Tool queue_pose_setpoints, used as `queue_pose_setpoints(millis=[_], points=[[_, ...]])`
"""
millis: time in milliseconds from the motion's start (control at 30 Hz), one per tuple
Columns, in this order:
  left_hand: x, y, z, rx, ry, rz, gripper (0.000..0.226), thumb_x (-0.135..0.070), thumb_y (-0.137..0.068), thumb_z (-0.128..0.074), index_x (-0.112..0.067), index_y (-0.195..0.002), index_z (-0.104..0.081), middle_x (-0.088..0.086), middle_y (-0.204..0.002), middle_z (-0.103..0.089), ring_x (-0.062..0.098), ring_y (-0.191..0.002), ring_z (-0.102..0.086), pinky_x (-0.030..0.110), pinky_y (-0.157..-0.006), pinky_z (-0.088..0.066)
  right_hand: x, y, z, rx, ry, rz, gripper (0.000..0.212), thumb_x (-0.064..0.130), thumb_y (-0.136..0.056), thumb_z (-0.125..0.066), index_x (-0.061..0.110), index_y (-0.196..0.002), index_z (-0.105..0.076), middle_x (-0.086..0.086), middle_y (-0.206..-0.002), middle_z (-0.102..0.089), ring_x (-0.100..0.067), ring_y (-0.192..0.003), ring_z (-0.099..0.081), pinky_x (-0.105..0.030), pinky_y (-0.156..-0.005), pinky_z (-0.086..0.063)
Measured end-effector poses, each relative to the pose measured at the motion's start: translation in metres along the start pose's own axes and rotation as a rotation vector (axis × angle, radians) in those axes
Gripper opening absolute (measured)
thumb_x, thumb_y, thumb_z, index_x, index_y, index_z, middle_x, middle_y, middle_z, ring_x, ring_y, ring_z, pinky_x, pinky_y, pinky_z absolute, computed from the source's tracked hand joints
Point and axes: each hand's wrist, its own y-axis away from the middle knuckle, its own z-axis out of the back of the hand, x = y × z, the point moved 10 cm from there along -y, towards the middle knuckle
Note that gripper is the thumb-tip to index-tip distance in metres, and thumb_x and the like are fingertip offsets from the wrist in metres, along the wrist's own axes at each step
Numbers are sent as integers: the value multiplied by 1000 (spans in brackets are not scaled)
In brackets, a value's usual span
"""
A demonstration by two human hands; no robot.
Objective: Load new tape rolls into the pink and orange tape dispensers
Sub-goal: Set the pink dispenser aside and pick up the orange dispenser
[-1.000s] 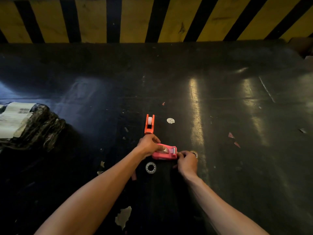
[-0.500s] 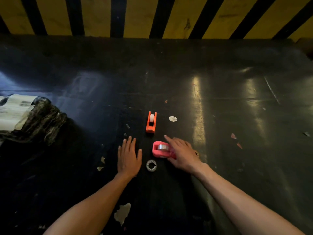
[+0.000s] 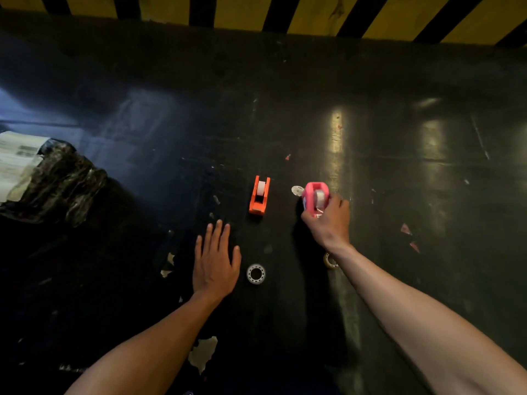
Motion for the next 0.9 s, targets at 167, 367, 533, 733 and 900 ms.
queue_pose_setpoints(millis=[167,367,533,733,900], points=[[0,-1,0,15,8,2,63,-44,-102,-35,-21,-158,-17,3,-169,-12,19,-156,-4,44,-127,-5,13,-17,-13,-8,76,-18,69,31,-73,-77,0,-128,-47,-22,-125,-50,-40,-113,-51,-41,-93,-44],[0,-10,11,6,142,40,64,-40,-97,-52,-23,-155,-29,1,-165,-25,22,-154,-16,47,-124,-15,24,-9,-1,-112,238,3,70,49,-84,-65,7,-136,-46,-21,-129,-49,-41,-118,-47,-50,-98,-41],[-21,-53,32,27,531,101,65,-22,-96,-58,-24,-155,-30,4,-158,-39,23,-147,-33,51,-120,-30,85,18,-31,115,-63,349,55,29,-97,-55,11,-147,-40,-13,-147,-45,-26,-137,-40,-38,-114,-34],[-65,-83,40,279,835,169,47,-20,-103,-45,-21,-150,-44,5,-149,-53,20,-134,-52,38,-114,-40,78,32,-101,536,-441,-96,53,36,-103,-43,18,-152,-33,-4,-156,-41,-20,-142,-39,-38,-119,-29],[-55,-60,40,251,1010,301,24,-17,-99,-53,-18,-118,-68,7,-112,-73,19,-98,-71,41,-94,-57,62,43,-88,429,-606,-183,29,30,-101,-50,18,-125,-60,-3,-117,-67,-13,-101,-65,-26,-81,-51]])
